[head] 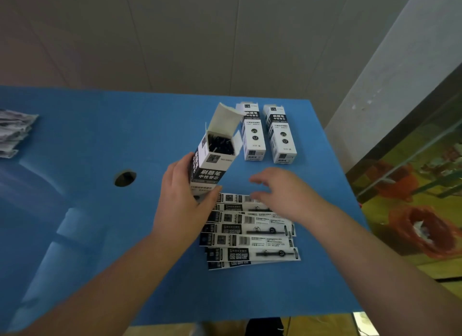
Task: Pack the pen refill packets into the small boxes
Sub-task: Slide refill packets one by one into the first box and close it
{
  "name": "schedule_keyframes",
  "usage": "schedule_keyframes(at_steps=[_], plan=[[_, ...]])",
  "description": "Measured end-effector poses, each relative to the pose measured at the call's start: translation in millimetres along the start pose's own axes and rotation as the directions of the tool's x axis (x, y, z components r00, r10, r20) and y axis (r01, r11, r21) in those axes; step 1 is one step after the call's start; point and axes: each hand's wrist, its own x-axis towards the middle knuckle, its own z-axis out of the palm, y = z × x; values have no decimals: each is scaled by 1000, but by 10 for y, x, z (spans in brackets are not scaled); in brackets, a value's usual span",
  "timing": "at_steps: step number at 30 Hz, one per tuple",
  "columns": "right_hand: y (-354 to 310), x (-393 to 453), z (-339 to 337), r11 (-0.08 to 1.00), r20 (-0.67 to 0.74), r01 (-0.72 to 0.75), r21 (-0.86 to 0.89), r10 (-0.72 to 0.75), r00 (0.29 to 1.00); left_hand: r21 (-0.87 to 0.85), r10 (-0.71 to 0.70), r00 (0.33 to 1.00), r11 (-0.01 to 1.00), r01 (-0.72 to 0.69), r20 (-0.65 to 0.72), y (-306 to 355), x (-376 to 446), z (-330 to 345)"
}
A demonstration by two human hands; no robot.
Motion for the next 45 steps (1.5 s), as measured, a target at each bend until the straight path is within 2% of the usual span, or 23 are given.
schedule_keyframes(at_steps=[2,8,22,26,35,45], plan=[[69,31,138,993,87,16,-114,-6,996,-2,1,1000,1000,-1,-1,-9,2,-9],[18,126,184,972,121,95,-216,-70,990,4,-3,1000,1000,3,-10,-40,-15,-15],[-16,89,196,972,191,154,-179,-119,974,-14,-4,1000,1000,4,-15,-51,-24,-14],[-78,71,219,963,218,161,-215,-113,969,-23,4,1000,1000,-5,-16,-47,-37,4],[-140,-41,301,931,164,217,-294,-175,971,-20,10,1000,1000,-10,-4,-59,-16,-25],[-159,-30,372,922,198,196,-333,-135,971,-15,18,1000,1000,-18,-4,-56,-43,-37]])
